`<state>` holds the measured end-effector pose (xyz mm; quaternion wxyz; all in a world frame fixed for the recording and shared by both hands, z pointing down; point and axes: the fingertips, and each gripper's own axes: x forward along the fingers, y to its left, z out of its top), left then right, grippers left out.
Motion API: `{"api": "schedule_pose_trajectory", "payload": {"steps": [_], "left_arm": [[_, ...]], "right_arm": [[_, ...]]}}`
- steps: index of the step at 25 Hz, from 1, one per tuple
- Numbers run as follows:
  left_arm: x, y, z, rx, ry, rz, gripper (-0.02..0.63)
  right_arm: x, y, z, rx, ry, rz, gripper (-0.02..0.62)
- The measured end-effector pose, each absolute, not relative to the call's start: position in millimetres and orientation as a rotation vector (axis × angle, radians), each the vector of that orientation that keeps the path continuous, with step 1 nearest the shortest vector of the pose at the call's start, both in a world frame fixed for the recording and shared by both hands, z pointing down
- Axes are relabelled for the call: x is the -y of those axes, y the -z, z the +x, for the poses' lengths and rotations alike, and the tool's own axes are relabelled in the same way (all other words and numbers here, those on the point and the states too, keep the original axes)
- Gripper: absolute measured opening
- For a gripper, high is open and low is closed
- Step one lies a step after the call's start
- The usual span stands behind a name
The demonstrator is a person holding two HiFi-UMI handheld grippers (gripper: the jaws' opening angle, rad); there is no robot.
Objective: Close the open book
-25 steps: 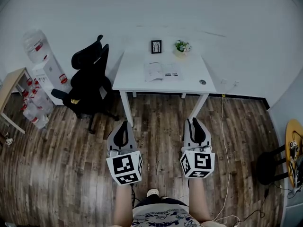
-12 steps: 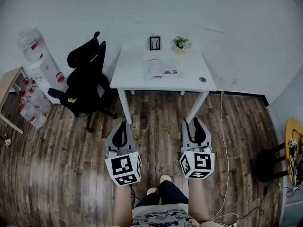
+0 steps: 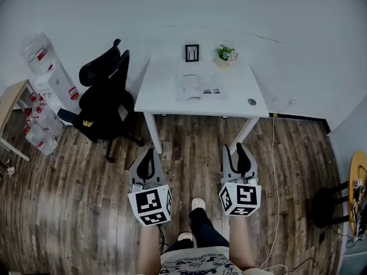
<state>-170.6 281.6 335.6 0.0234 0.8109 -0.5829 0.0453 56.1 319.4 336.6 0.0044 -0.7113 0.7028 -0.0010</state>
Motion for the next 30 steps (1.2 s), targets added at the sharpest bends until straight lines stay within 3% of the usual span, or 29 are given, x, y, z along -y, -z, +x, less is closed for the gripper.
{"api": "schedule_pose_trajectory", "payload": {"steps": [30], "left_arm": [[-45,-330,-87,1.955,-0.146,2.416,0.023]], "right_arm": [[-52,-331,141,-2.344,-0.043,-2.106,0.152]]}}
